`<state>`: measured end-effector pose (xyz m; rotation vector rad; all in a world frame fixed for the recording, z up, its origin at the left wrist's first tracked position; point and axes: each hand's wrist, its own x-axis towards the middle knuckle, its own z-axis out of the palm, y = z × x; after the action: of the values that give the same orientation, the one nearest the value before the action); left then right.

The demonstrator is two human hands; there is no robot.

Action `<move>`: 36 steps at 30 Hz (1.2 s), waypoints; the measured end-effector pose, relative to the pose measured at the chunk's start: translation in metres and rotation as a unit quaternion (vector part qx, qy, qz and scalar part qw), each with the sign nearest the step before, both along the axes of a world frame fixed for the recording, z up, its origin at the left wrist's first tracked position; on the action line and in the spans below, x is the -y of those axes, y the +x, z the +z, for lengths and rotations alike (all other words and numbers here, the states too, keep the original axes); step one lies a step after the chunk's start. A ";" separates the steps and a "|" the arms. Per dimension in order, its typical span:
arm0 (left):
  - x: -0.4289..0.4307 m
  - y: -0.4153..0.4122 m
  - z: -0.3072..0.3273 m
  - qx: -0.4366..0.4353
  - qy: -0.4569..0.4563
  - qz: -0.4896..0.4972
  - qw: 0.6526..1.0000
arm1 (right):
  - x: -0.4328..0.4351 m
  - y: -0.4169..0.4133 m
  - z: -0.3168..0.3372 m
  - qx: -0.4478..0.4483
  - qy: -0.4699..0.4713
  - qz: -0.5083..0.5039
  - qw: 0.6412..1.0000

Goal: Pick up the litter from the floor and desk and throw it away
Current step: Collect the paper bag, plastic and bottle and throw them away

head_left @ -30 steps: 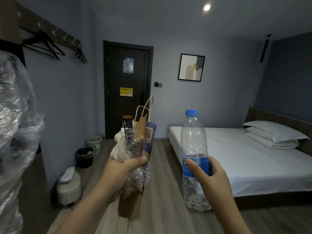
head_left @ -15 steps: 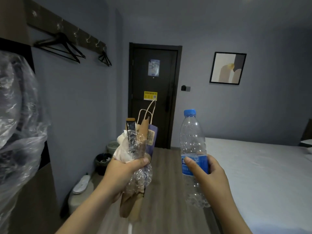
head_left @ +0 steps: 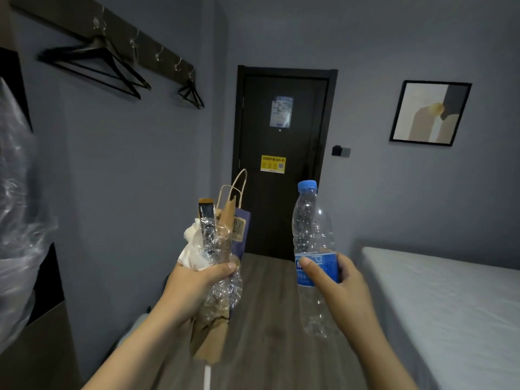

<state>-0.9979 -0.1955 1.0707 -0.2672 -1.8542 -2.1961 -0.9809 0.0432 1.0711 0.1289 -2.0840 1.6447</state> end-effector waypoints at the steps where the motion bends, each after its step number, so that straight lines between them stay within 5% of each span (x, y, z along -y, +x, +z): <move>1: 0.007 -0.022 0.001 0.001 0.002 0.003 1.000 | 0.005 -0.021 0.002 0.004 0.004 0.005 1.000; 17: 0.070 -0.313 -0.050 0.074 0.032 0.059 0.995 | 0.057 -0.345 -0.044 0.075 0.018 0.063 0.995; 28: 0.090 -0.523 -0.078 0.130 -0.055 0.149 0.979 | 0.068 -0.587 -0.068 0.116 0.009 0.123 0.986; 36: 0.134 -0.658 -0.118 0.171 -0.036 0.165 0.971 | 0.113 -0.736 -0.105 0.165 0.021 0.154 0.974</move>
<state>-1.6563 -0.3295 0.9529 0.4064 -1.9776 -2.0404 -1.7171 -0.0695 0.9658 0.2156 -2.4469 1.9118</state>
